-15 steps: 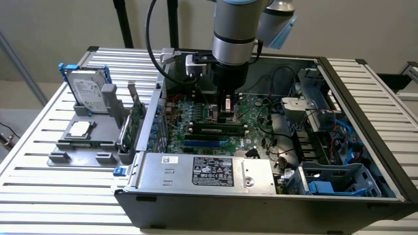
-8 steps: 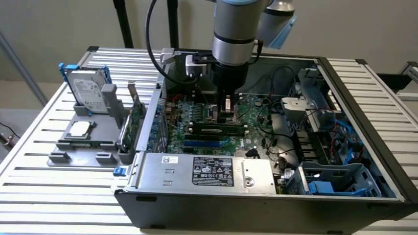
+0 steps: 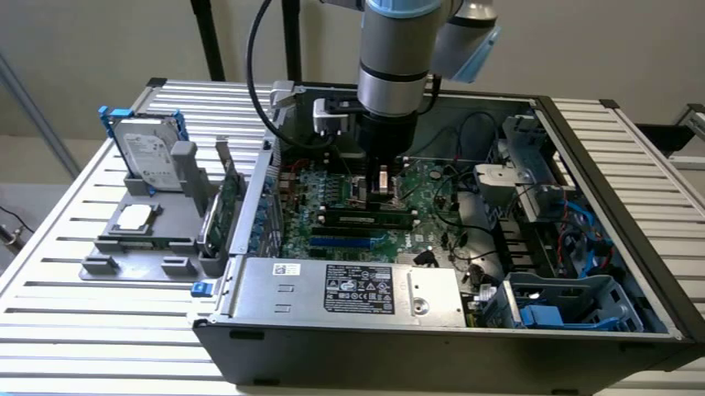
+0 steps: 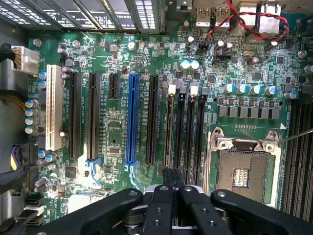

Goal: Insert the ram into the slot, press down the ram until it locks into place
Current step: 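Press down the ram until it locks into place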

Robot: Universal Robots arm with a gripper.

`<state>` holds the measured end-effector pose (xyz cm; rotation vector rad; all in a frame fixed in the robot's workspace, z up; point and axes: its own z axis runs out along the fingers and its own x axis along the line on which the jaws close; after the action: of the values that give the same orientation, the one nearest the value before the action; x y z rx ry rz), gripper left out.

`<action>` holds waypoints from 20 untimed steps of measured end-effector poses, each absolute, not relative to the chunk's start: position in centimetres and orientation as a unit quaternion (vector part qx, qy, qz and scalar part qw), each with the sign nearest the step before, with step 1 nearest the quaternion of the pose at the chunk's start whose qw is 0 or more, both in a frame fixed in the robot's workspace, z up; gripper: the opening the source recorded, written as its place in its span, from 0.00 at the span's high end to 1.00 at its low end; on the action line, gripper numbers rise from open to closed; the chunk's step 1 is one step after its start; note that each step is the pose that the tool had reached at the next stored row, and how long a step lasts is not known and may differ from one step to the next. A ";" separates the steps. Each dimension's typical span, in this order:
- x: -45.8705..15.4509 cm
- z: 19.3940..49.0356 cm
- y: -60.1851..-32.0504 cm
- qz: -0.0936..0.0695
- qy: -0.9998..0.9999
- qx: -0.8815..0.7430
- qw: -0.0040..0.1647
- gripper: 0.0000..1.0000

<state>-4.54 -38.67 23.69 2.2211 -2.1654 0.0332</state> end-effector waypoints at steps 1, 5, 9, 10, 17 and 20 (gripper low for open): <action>-4.5 23.6 -38.7 0.011 -0.698 0.716 0.020 0.89; -4.5 23.3 -38.6 0.011 -0.698 0.716 0.020 0.89; -4.5 22.9 -38.6 0.011 -0.698 0.716 0.020 0.89; -4.5 22.7 -38.6 0.011 -0.698 0.716 0.020 0.89; -4.5 23.7 -38.6 0.009 -0.698 0.716 0.022 0.89; -4.3 25.1 -38.6 0.007 -0.698 0.716 0.023 0.89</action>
<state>-4.30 -38.62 25.08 2.2161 -2.1599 0.0217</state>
